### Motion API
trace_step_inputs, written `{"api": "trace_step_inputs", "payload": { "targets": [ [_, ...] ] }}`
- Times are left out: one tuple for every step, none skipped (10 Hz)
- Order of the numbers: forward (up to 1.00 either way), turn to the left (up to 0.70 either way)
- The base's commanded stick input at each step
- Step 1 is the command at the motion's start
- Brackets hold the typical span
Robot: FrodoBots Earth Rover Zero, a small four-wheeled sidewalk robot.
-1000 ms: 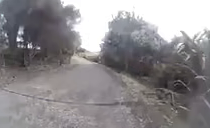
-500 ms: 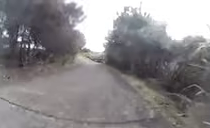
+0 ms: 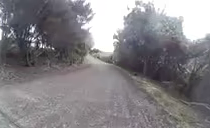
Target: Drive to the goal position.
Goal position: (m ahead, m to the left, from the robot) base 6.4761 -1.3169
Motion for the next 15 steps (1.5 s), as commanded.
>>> {"api": "trace_step_inputs", "payload": {
  "targets": [
    [1.00, 0.02],
    [1.00, 0.04],
    [1.00, 0.01],
    [1.00, 0.06],
    [1.00, 0.15],
    [1.00, 0.11],
    [1.00, 0.07],
    [1.00, 0.01],
    [1.00, -0.18],
    [1.00, -0.38],
    [1.00, 0.00],
    [1.00, 0.13],
    [1.00, 0.07],
    [1.00, 0.04],
    [1.00, 0.02]
  ]
}}
